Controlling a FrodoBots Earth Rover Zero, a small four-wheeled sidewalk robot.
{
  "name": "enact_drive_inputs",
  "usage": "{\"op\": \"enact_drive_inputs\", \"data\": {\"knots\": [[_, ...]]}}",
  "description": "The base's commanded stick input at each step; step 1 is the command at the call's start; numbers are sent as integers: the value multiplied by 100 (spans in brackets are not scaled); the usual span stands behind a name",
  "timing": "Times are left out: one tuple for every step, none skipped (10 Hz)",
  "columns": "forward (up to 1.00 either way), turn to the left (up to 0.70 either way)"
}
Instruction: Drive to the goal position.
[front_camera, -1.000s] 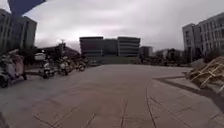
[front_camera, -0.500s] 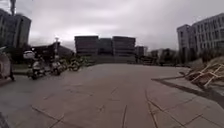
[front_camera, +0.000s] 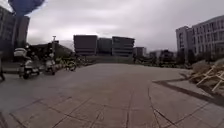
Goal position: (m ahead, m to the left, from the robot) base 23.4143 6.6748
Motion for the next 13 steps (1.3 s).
{"op": "enact_drive_inputs", "data": {"knots": [[70, 0], [70, 0], [70, 0], [70, 0], [70, 0], [70, 0], [70, 0], [70, 0], [70, 0], [70, 0], [70, 0], [70, 0], [70, 0]]}}
